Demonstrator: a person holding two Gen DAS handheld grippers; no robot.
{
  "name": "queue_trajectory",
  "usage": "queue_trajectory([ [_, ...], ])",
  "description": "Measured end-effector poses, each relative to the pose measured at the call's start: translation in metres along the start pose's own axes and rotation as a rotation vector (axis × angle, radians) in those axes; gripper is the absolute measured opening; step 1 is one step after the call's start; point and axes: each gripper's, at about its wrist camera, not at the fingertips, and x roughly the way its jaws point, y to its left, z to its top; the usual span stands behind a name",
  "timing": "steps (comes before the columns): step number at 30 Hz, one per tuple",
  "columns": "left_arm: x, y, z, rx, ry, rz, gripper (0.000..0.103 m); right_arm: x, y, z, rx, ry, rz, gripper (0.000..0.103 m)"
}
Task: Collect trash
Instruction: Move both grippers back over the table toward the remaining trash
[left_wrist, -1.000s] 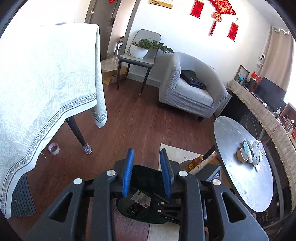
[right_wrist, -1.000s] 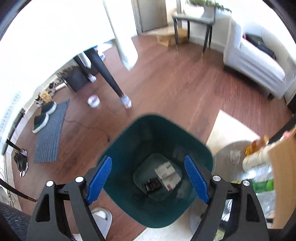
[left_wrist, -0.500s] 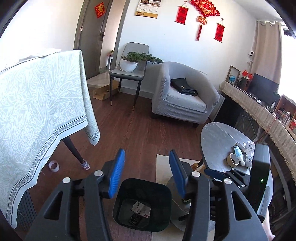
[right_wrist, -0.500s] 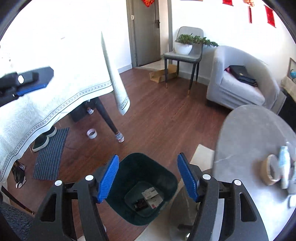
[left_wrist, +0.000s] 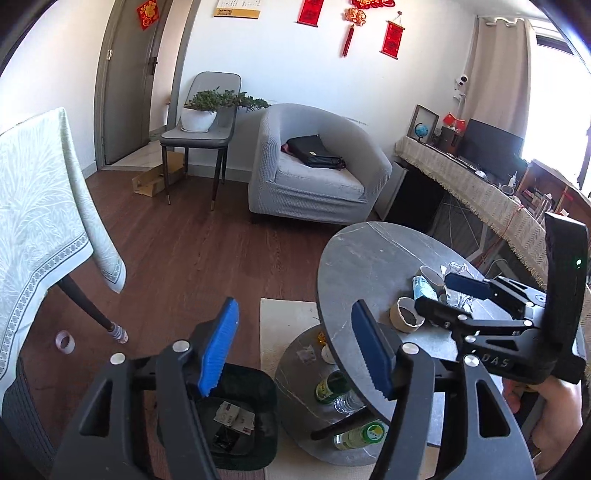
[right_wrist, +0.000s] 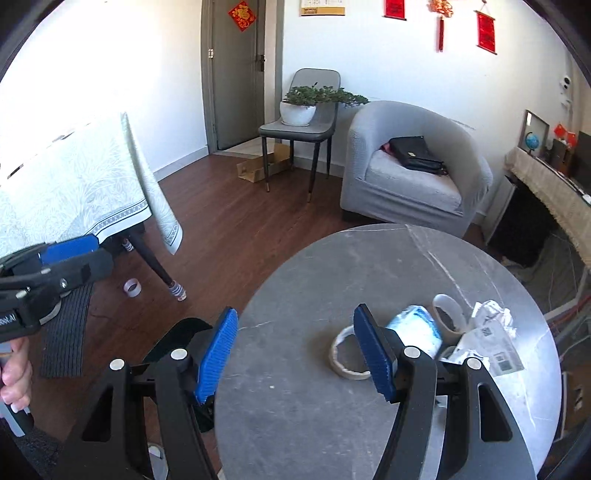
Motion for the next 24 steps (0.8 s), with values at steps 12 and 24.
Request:
queue_trajectory([
  [12,0.069,-0.076,-0.013,0.101,0.075,-0.102,0.074,-0.019,-0.085,-0.035,0.132,-0.001,-0.068,0.075],
  [24,0.117,-0.139,-0.042,0.265,0.149,-0.124,0.077,-0.016,-0.133,-0.060,0.233,0.022,-0.048,0.075],
])
